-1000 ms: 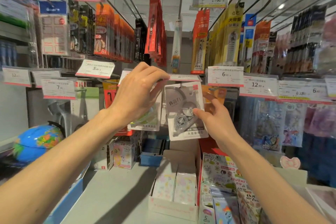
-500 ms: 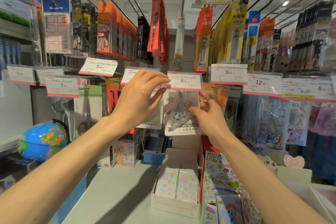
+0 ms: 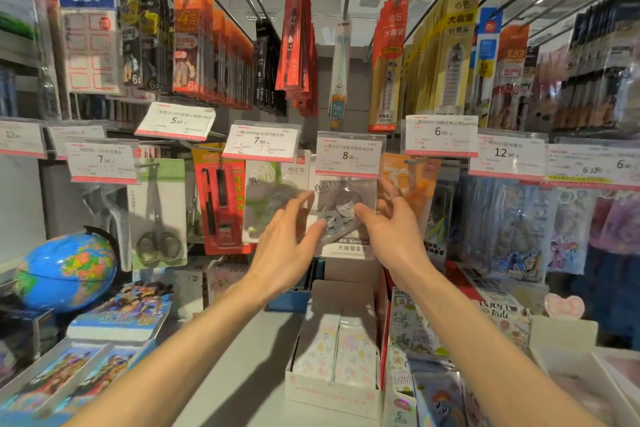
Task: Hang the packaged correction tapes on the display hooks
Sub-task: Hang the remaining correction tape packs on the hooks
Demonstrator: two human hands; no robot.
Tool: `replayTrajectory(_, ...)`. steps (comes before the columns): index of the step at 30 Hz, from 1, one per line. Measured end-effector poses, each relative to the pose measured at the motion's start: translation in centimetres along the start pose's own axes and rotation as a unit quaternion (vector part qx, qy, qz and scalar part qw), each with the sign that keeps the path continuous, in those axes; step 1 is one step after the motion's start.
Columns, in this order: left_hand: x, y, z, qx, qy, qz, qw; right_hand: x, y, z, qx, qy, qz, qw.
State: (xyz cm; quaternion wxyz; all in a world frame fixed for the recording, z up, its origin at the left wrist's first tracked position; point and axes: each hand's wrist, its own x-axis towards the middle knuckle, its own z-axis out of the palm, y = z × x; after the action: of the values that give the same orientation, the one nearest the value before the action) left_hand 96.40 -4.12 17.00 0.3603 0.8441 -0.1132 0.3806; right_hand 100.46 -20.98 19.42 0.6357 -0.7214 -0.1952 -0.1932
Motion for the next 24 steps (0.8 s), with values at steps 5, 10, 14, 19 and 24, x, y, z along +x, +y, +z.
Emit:
replayTrajectory(5, 0.9, -1.3, 1.6, -0.005, -0.009, 0.004, 1.000, -1.9, 0.3, -0.9, -0.192, -0.002, -0.111, 0.975)
replayTrajectory(10, 1.8, -2.1, 2.1, 0.038, -0.026, 0.011, 0.999, -1.9, 0.7, -0.4, -0.306, -0.037, -0.106, 0.945)
replayTrajectory(14, 1.7, -1.9, 0.9, 0.114, -0.024, 0.026, 0.993, -1.7, 0.9, -0.3, -0.313, -0.038, -0.112, 0.942)
replayTrajectory(19, 0.3, -1.0, -0.8, 0.142, -0.016, 0.066, 0.987, -2.1, 0.9, -1.0, -0.339, -0.035, -0.116, 0.933)
replayTrajectory(24, 0.5, -2.0, -1.5, 0.248, 0.021, 0.135, 0.959, -2.3, 0.9, -1.4, -0.396, -0.033, -0.179, 0.900)
